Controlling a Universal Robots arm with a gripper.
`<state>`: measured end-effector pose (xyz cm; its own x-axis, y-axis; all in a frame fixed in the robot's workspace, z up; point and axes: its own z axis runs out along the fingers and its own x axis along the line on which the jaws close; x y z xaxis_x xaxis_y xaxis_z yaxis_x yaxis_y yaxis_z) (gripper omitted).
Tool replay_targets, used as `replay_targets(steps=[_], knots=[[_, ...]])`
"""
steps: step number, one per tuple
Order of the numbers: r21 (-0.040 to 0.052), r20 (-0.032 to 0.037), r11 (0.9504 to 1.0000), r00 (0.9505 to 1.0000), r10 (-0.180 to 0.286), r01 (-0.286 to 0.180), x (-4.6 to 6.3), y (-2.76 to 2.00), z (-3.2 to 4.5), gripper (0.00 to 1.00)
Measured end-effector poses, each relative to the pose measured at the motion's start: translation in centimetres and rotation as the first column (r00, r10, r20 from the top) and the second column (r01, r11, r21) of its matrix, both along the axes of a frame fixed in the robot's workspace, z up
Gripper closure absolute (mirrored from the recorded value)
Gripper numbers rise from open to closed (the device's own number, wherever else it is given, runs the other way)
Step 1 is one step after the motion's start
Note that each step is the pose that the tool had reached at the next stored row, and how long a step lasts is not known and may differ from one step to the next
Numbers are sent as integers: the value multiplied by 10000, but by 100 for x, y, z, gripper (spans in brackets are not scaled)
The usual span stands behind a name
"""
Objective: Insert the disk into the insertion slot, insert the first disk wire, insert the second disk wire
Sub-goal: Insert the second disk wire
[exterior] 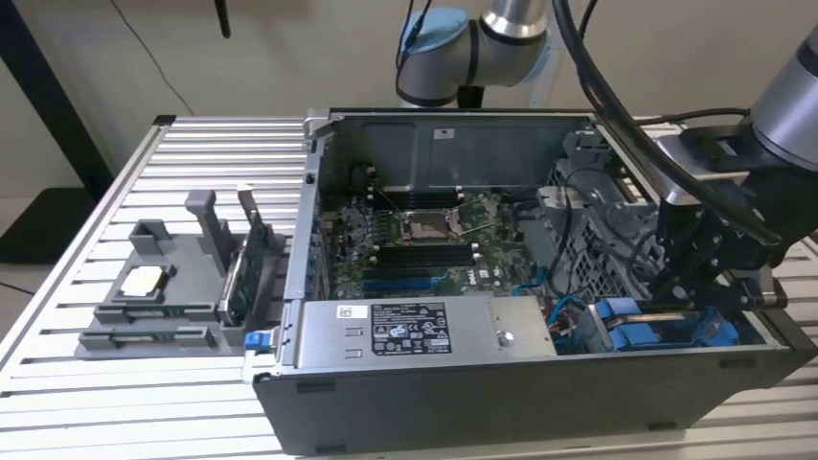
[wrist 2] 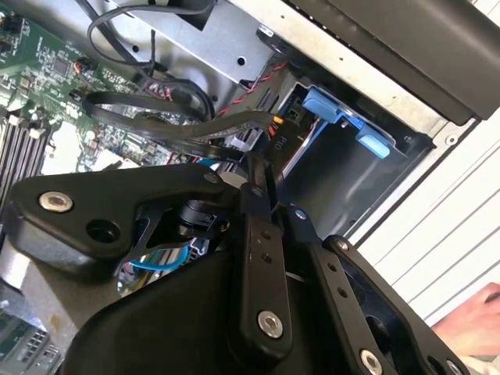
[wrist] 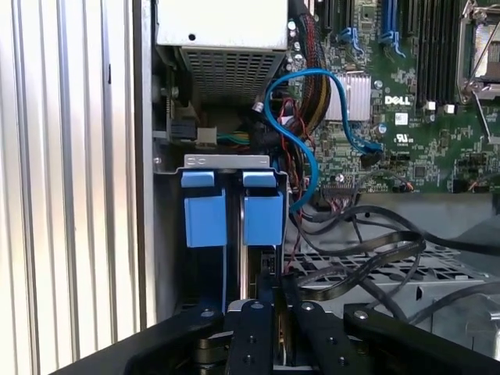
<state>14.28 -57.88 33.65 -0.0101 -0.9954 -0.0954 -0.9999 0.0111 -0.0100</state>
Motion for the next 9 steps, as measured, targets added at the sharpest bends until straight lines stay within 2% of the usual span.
replay_targets(steps=[3, 4, 6, 9], knots=[[22, 4, 10000, 10000, 0, 0, 1, 0, 2, 82], [25, 2, 10000, 10000, -1, 1, 1, 0, 35, 76], [14, 2, 10000, 10000, -3, 3, 1, 1, 125, 76], [16, 2, 10000, 10000, -4, 4, 1, 0, 207, 76]])
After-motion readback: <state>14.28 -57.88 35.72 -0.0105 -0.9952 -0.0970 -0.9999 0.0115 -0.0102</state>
